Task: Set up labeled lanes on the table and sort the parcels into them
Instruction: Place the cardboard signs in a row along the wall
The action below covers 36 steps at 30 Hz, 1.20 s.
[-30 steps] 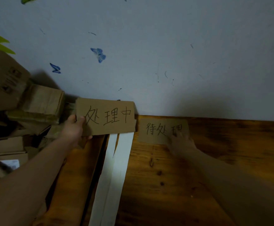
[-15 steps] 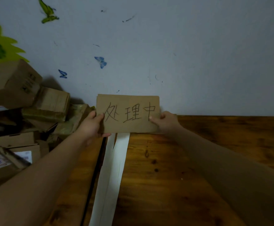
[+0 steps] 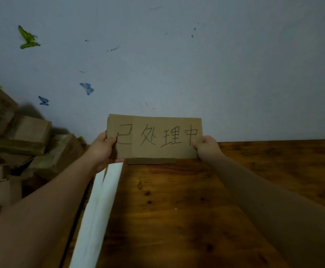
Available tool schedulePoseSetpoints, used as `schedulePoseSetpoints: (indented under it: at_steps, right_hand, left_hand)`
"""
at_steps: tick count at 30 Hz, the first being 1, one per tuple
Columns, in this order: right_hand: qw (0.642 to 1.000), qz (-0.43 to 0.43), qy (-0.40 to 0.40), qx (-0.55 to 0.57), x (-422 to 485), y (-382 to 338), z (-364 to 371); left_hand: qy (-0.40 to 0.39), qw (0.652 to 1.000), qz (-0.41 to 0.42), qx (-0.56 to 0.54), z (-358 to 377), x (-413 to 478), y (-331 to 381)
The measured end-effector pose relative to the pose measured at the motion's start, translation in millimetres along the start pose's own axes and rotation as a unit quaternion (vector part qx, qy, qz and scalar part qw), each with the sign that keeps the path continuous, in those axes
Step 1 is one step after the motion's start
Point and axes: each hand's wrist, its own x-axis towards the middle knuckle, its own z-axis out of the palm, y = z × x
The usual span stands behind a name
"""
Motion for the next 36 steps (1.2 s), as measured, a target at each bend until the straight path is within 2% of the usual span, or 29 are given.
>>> schedulePoseSetpoints:
  at_steps: [4, 6, 10, 13, 15, 17, 19, 21, 22, 24, 28, 29, 30, 32, 34, 36]
  right_hand:
    - [0.994, 0.036, 0.098, -0.043, 47, 23, -66]
    - [0.985, 0.059, 0.121, -0.107, 77, 40, -95]
    - [0.963, 0.085, 0.077, -0.242, 120, 76, -129]
    - [0.961, 0.118, 0.053, -0.246, 141, 102, -137]
    - [0.948, 0.109, 0.043, -0.296, 145, 115, -140]
    - [0.920, 0.012, 0.034, -0.391, 146, 130, -143]
    - [0.857, -0.095, -0.070, -0.501, 142, 147, -140]
    - [0.795, -0.112, -0.197, -0.563, 141, 165, -135]
    - [0.782, -0.098, -0.227, -0.572, 142, 170, -133]
    - [0.790, -0.082, -0.235, -0.561, 153, 174, -130]
    - [0.804, -0.075, -0.192, -0.558, 167, 162, -122]
    - [0.817, -0.082, -0.179, -0.542, 164, 154, -118]
    - [0.849, -0.081, -0.176, -0.491, 159, 143, -111]
    - [0.928, -0.038, -0.212, -0.303, 141, 117, -99]
    - [0.957, -0.007, -0.243, -0.156, 121, 96, -94]
    - [0.973, -0.021, -0.214, -0.079, 103, 80, -101]
  left_hand:
    - [0.097, 0.995, 0.016, -0.012, 36, 11, -5]
    - [0.132, 0.991, 0.013, -0.018, 51, 15, -10]
    - [0.159, 0.986, -0.006, -0.039, 82, 22, -25]
    - [0.163, 0.986, -0.011, -0.035, 102, 26, -35]
    - [0.163, 0.986, -0.015, -0.021, 112, 30, -39]
    - [0.166, 0.986, -0.028, -0.012, 120, 36, -44]
    - [0.164, 0.986, -0.042, -0.001, 127, 40, -46]
    - [0.159, 0.986, -0.049, 0.005, 135, 44, -49]
    - [0.156, 0.986, -0.052, 0.010, 138, 44, -50]
    - [0.151, 0.987, -0.056, 0.019, 143, 45, -52]
    - [0.146, 0.987, -0.059, 0.021, 149, 38, -53]
    - [0.145, 0.988, -0.059, 0.018, 150, 35, -53]
    - [0.139, 0.988, -0.060, 0.014, 152, 30, -52]
    - [0.113, 0.991, -0.066, 0.007, 160, 22, -49]
    - [0.079, 0.994, -0.075, 0.007, 173, 11, -45]
    - [0.042, 0.996, -0.074, 0.002, 187, 1, -38]
